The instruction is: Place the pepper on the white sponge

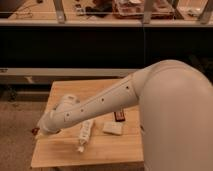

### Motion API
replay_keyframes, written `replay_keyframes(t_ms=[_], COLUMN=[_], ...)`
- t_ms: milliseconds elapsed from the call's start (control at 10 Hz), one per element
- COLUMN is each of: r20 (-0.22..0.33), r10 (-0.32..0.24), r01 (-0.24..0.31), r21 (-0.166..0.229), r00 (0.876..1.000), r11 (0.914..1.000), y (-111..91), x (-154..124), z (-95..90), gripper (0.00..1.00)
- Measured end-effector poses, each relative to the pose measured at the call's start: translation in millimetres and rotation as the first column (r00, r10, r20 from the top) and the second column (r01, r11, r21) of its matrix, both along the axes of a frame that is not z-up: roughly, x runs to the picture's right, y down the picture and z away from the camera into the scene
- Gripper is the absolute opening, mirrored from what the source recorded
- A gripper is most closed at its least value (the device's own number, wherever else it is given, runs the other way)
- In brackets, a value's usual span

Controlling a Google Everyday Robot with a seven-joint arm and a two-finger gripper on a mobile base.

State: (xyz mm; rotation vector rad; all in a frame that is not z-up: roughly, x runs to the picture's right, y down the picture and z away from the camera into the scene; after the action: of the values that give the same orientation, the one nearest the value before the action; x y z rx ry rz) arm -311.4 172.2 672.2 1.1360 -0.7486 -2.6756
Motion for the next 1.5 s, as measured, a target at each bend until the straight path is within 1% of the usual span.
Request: replay_keyframes(t_ms=[100, 200, 400, 500, 700, 800, 900, 1000, 1100, 1200, 1300, 1400, 1500], r20=[0.002, 0.002, -0.001, -0.003, -0.028, -0.043, -0.066, -0.091, -0.107, -0.132, -0.161, -0.198, -0.232], r10=[0.040, 0.096, 0.165, 0.188, 0.233, 0.246, 0.266, 0.299, 0.321, 0.349, 0.374, 0.399, 0.418], r01=[-0.040, -0.096, -0.165, -0.188, -0.233, -0.246, -0.267, -0.301, -0.325, -0.354, -0.381, -0.410, -0.433], r21=[-0.004, -0.010, -0.011, -0.006, 0.006, 0.005, -0.003, -0.011, -0.014, -0.013, -0.014, -0.016, -0.015], r00=[0.999, 0.995, 0.986, 0.982, 0.972, 0.968, 0.962, 0.950, 0.941, 0.928, 0.913, 0.895, 0.878], r11=[0.9992, 0.9953, 0.9862, 0.9822, 0.9725, 0.9692, 0.9637, 0.9534, 0.9458, 0.9351, 0.9246, 0.9121, 0.9014], y=[-7.9, -17.9, -30.9, -37.8, -54.3, -57.3, -59.0, -60.4, -61.4, -62.4, -61.0, -57.5, -53.2], x=[9.0, 24.1, 45.9, 54.2, 79.2, 89.1, 104.5, 124.9, 138.1, 157.8, 177.2, 199.9, 220.7], z=[2.6, 7.1, 12.0, 11.9, 11.6, 12.6, 15.3, 18.5, 20.5, 23.9, 26.9, 30.0, 31.9], gripper=[0.26, 0.26, 0.26, 0.26, 0.26, 0.26, 0.26, 0.26, 0.26, 0.26, 0.26, 0.26, 0.26])
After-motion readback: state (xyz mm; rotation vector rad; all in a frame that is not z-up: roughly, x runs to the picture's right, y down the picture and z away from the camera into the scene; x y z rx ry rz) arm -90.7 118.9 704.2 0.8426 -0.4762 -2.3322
